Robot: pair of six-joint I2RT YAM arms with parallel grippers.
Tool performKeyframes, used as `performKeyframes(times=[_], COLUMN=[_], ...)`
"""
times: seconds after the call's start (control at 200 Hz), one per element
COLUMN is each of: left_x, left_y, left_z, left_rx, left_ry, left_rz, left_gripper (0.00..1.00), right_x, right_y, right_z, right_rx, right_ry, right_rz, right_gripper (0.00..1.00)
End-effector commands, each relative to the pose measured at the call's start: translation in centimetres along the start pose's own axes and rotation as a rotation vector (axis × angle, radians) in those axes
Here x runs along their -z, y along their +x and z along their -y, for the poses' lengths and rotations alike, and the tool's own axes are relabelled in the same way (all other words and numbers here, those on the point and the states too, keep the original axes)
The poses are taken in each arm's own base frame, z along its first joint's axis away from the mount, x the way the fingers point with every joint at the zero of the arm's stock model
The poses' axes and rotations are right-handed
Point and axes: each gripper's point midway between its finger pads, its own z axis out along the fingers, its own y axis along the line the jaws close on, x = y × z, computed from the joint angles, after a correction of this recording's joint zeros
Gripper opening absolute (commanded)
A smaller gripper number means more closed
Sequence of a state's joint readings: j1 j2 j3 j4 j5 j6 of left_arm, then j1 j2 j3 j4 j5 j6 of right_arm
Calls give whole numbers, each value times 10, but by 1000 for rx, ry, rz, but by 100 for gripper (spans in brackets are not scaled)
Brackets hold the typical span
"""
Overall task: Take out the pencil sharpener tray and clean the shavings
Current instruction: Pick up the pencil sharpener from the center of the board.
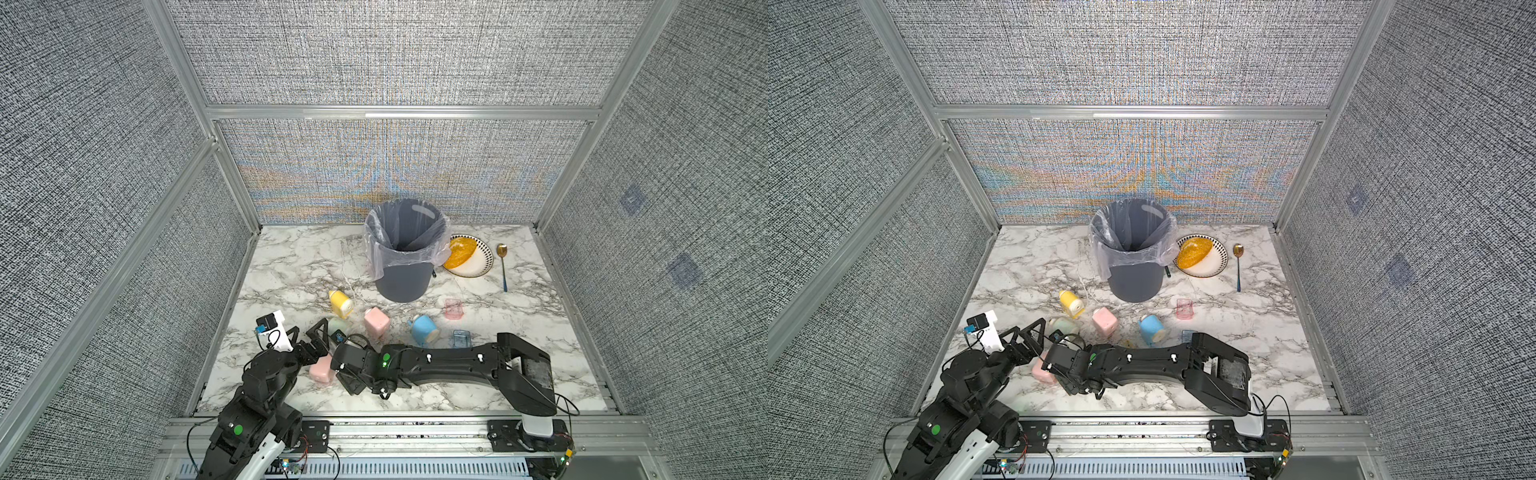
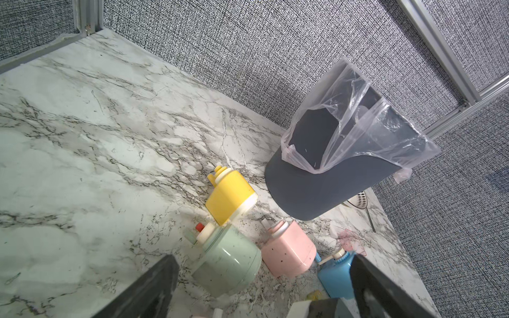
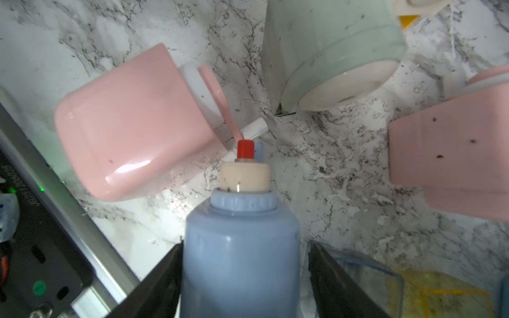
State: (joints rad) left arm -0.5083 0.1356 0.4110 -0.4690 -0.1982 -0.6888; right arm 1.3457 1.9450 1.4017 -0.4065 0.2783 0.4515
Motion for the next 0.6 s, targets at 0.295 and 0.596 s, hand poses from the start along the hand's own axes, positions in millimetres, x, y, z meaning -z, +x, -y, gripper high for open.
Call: performKeyframes(times=[0.295, 0.596], left_x=[-5, -6], left_y=[-3, -1], left_z=[17, 76], left_rx=[-5, -14], left_ry=[74, 392], left_rz=[-7, -29], left_gripper=[100, 100], right_x=[31, 111], right_y=[-14, -29], right_z=[4, 42], right_rx=[32, 42], right_ry=[-40, -180], right_rz=[91, 191], right_gripper=[29, 24])
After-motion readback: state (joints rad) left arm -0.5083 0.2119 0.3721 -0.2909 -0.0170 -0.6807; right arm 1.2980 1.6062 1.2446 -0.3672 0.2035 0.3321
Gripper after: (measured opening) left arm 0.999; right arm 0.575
